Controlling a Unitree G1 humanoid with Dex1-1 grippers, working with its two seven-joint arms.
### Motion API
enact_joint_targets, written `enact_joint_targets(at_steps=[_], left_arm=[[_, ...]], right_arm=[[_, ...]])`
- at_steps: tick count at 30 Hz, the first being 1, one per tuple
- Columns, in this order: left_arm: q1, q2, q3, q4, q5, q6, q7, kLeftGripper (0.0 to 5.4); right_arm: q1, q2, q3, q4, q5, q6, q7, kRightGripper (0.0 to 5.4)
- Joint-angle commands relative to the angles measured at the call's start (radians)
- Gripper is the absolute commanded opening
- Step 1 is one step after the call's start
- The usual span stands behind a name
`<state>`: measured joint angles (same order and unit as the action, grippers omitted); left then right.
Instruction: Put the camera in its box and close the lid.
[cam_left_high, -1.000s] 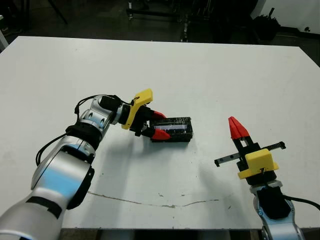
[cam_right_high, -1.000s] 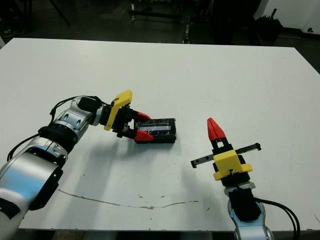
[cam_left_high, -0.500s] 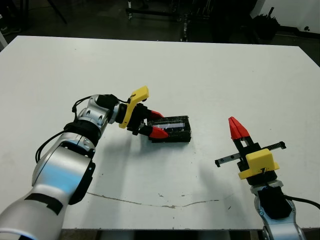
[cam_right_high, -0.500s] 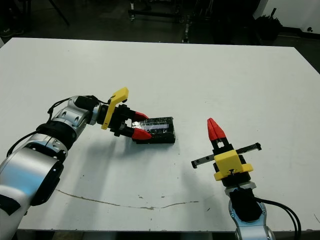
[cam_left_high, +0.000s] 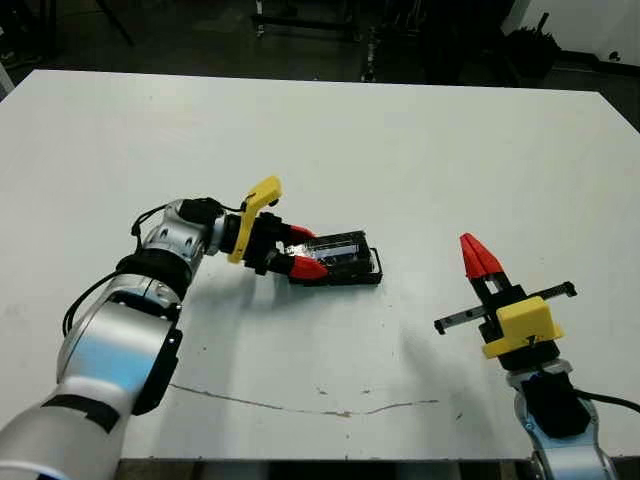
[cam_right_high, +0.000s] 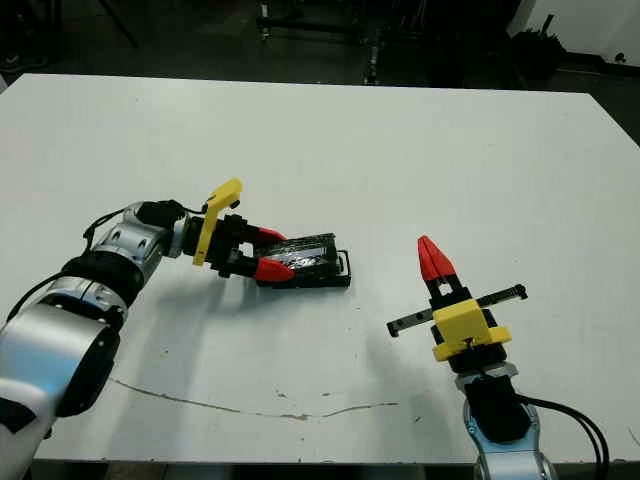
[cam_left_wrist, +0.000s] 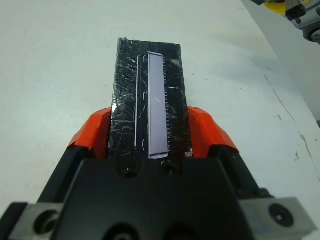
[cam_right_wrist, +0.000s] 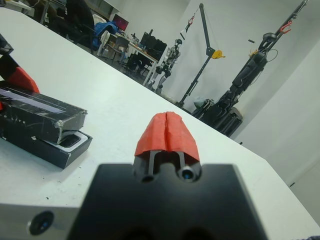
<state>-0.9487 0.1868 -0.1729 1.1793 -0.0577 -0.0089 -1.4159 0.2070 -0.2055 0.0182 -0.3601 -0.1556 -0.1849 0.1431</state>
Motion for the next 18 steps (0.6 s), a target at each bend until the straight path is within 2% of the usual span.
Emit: enact_joint_targets(at_steps=[1, 18], left_arm=[[0.041, 0.041, -0.001, 0.024, 0.037, 0.012, 0.017, 3.14], [0.035, -0.071, -0.018, 0.043, 0.050, 0.015, 0.020, 3.14]], right_arm=[[-0.003, -0.015, -0.010, 0.002, 0.008, -0.004, 0.007, 0.00], [0.012, -0.028, -0.034, 0.013, 0.020, -0.031, 0.010, 0.00]])
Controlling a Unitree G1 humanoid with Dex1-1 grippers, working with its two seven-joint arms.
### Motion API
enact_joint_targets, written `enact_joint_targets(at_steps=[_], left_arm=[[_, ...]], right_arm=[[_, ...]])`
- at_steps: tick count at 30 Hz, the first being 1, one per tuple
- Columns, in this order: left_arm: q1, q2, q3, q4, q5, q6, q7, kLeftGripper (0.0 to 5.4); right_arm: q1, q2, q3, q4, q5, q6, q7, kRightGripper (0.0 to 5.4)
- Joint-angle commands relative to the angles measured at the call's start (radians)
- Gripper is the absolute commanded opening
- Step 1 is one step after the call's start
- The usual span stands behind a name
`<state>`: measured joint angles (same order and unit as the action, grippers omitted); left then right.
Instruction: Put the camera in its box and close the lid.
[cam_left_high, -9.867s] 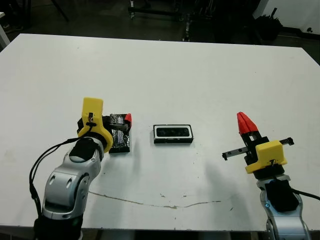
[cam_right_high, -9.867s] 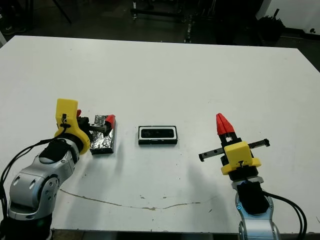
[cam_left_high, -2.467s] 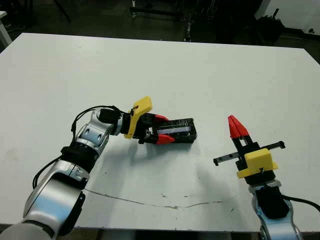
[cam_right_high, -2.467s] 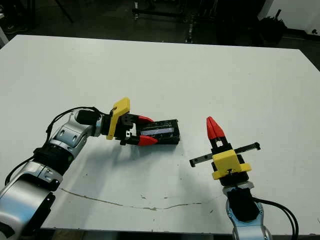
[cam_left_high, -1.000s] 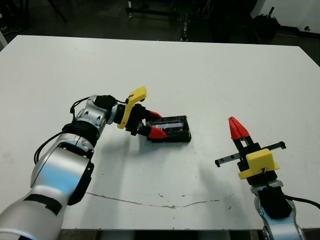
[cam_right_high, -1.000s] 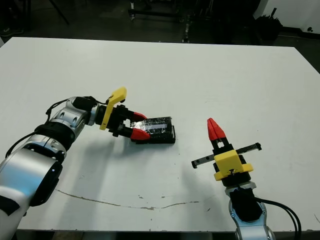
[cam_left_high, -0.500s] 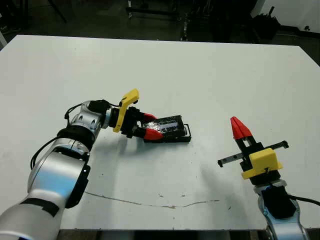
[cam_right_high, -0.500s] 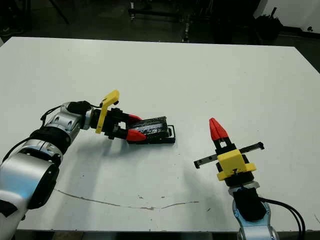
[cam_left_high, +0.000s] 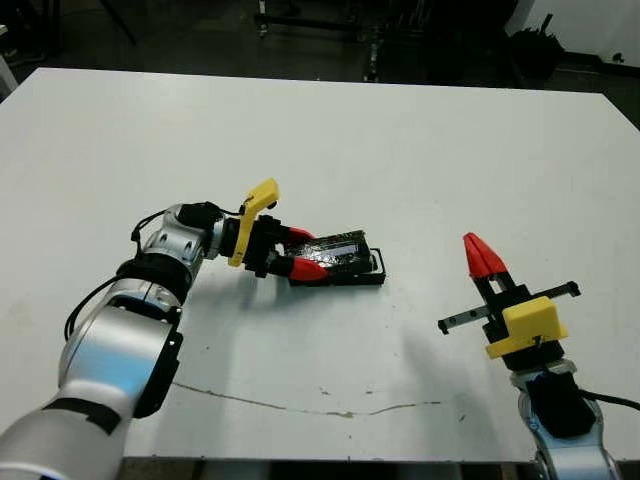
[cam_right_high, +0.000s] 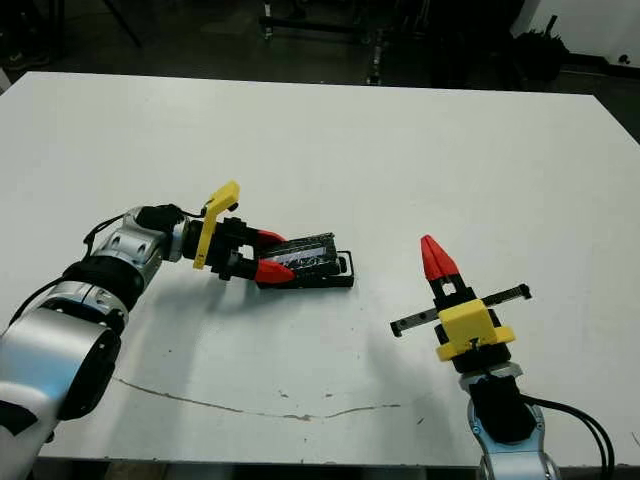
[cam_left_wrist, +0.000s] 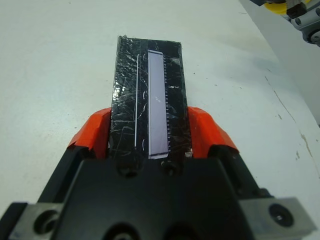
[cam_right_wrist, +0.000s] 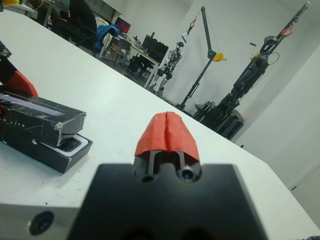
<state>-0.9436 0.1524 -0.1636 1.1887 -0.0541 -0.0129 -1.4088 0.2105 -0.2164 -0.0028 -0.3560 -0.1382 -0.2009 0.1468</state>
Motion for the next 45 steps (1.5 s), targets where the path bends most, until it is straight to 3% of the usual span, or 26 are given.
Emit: enact_joint_targets(at_steps=[1, 27, 45], left_arm=[[0.028, -0.044, -0.028, 0.037, 0.048, 0.024, 0.013, 3.14], [-0.030, -0.157, -0.060, 0.084, 0.120, 0.030, 0.059, 3.14], [-0.073, -0.246, -0.092, 0.095, 0.192, -0.044, 0.122, 3.14]], right_arm=[[0.009, -0.019, -0.015, 0.009, 0.002, -0.014, 0.006, 0.00], [0.018, -0.019, -0.023, 0.012, 0.013, -0.007, 0.010, 0.00], [0.019, -0.020, -0.031, 0.015, 0.030, -0.009, 0.013, 0.00]])
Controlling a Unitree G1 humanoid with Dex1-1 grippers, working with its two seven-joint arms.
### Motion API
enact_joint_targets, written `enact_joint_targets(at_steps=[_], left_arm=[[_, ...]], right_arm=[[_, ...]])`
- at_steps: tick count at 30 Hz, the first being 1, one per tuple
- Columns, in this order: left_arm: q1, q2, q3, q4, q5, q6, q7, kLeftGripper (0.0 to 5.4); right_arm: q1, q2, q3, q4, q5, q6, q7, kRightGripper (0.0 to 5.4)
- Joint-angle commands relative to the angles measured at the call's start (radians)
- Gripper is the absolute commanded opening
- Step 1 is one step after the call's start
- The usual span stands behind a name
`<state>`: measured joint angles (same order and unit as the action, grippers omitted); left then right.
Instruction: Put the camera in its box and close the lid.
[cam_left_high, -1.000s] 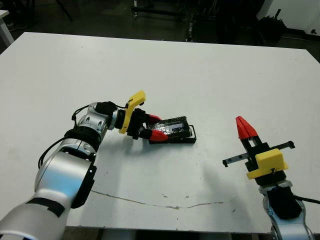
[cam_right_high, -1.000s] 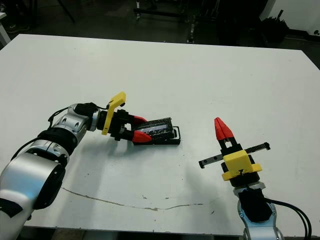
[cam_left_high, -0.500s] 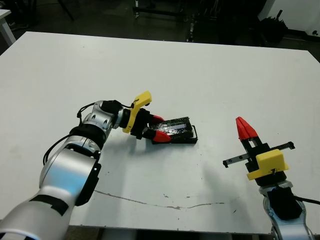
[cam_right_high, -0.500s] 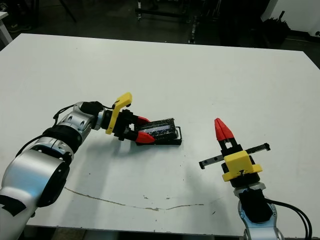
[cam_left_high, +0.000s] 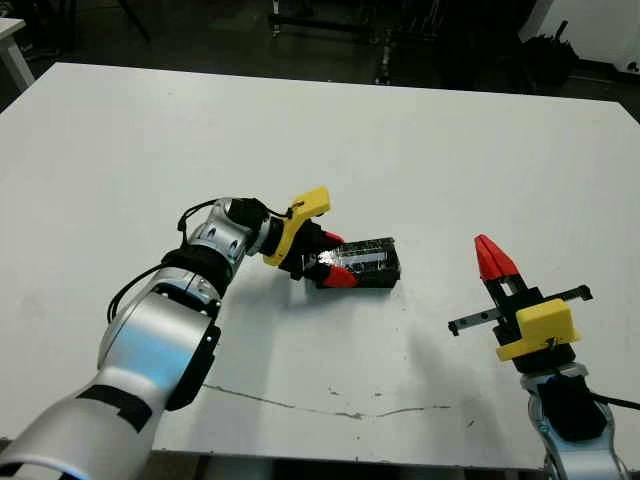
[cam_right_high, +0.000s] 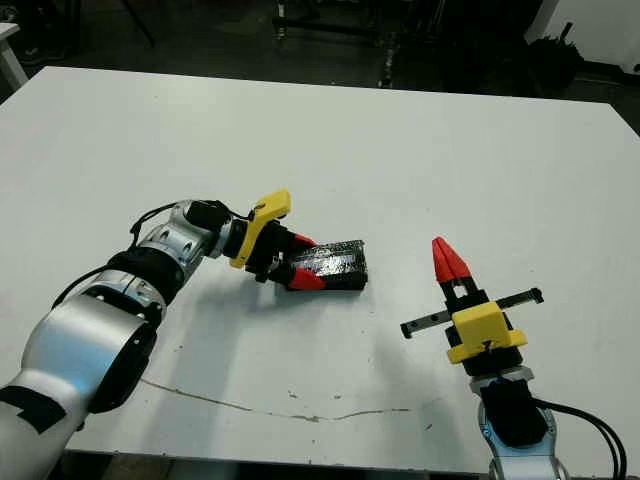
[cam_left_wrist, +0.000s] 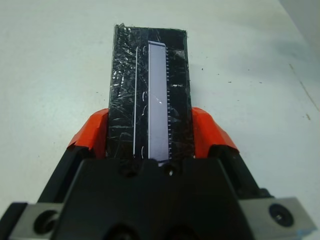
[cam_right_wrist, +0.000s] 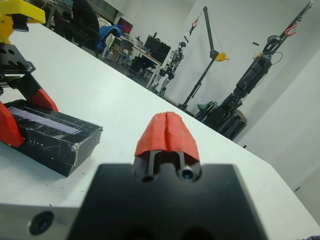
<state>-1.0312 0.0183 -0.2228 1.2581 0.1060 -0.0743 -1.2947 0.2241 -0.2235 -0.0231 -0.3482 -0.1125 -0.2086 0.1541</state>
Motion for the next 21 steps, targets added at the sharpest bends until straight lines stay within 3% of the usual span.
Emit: enact_joint_targets(at_steps=[1, 21], left_arm=[[0.011, -0.115, -0.035, 0.025, 0.036, 0.012, 0.011, 3.14], [-0.005, -0.122, -0.064, 0.039, 0.103, -0.012, 0.036, 3.14]], right_arm=[[0.005, -0.012, -0.011, 0.009, 0.004, -0.002, 0.005, 0.00], [0.002, -0.013, -0.009, 0.008, 0.005, 0.001, 0.003, 0.00]])
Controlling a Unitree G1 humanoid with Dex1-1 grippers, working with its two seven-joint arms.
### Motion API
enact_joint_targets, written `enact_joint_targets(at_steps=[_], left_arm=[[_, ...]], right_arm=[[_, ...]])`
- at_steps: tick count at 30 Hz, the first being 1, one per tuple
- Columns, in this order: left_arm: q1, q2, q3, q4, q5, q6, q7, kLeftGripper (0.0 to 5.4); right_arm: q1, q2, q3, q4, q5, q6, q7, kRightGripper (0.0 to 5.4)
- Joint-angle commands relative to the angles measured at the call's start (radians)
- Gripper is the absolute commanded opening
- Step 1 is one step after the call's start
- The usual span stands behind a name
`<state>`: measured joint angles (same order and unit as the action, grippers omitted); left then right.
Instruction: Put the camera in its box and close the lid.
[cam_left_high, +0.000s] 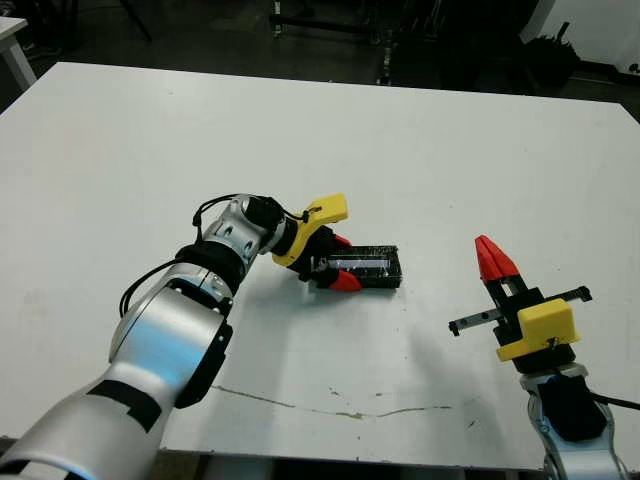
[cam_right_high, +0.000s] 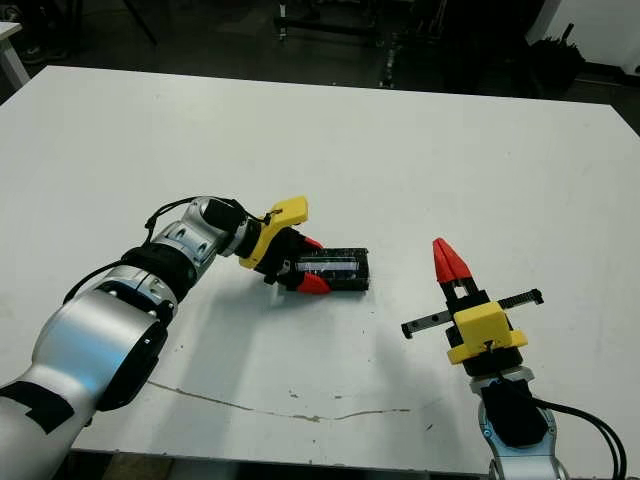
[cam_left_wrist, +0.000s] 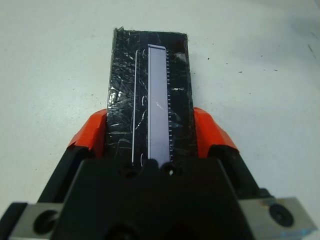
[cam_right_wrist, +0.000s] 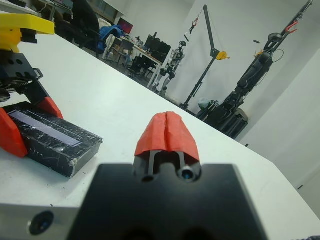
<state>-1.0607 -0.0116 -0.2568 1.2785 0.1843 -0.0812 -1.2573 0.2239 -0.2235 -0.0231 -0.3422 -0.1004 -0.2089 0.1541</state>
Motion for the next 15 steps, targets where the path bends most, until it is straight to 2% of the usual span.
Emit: enact_joint_targets(at_steps=[1, 5, 10, 15], left_arm=[[0.025, -0.091, -0.033, 0.019, 0.029, -0.004, 0.002, 3.14], [0.033, -0.083, -0.044, 0.015, 0.046, -0.029, 0.043, 3.14], [0.047, -0.056, -0.077, 0.011, 0.082, -0.115, 0.106, 3.92], [0.065, -0.016, -0.082, 0.011, 0.080, -0.162, 0.106, 4.60]], right_arm=[[0.002, -0.014, -0.009, 0.004, -0.010, -0.001, 0.002, 0.00], [-0.002, -0.011, -0.008, 0.010, 0.000, -0.006, 0.006, 0.00], [-0.004, -0.014, -0.010, 0.012, -0.008, -0.010, 0.002, 0.00], [-0.005, -0.015, -0.011, 0.008, -0.004, -0.006, 0.006, 0.00]])
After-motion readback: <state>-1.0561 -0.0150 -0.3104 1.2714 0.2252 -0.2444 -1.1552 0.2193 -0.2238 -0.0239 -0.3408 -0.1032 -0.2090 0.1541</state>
